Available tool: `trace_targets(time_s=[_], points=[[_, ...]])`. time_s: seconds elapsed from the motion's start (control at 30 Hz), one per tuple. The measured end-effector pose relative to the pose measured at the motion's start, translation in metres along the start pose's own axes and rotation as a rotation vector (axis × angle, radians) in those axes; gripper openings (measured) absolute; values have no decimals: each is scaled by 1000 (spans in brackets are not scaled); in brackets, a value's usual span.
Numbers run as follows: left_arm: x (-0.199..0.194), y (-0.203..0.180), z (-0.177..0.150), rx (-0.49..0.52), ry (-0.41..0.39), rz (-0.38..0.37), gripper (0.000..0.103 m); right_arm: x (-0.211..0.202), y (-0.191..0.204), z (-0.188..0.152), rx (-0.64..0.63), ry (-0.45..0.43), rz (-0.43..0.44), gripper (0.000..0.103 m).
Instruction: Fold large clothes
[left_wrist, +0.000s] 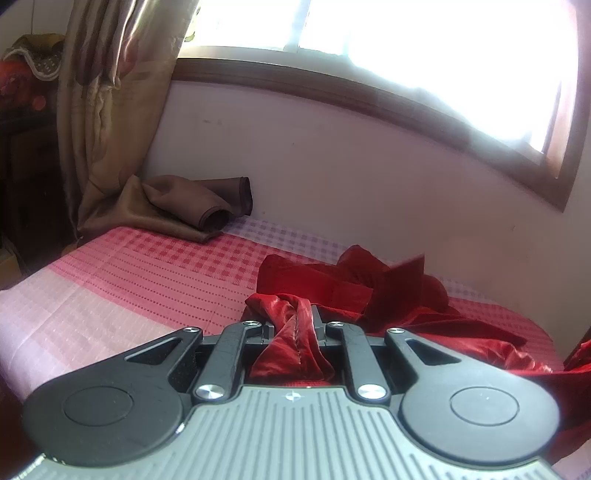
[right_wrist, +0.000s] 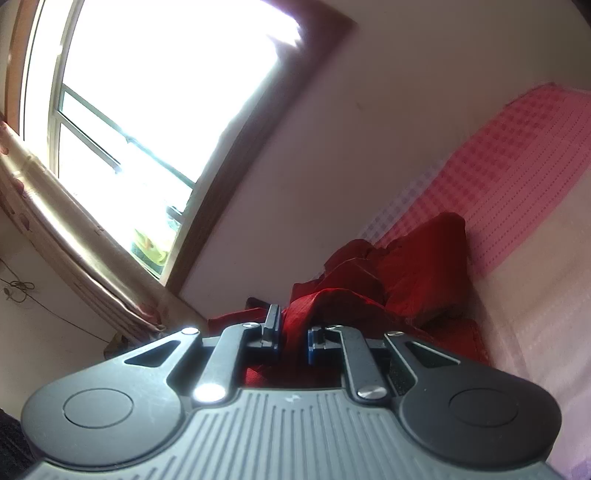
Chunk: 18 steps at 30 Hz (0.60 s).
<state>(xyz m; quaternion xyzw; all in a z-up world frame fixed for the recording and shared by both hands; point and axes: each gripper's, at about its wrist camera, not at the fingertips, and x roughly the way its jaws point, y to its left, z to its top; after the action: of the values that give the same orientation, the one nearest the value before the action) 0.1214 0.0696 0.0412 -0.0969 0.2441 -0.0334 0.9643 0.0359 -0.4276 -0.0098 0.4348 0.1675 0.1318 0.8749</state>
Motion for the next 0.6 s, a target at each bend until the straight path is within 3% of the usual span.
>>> trace_targets(time_s=[0.6], points=[[48, -24, 18, 30, 24, 55, 19, 44, -12, 25, 41, -7, -55, 13]])
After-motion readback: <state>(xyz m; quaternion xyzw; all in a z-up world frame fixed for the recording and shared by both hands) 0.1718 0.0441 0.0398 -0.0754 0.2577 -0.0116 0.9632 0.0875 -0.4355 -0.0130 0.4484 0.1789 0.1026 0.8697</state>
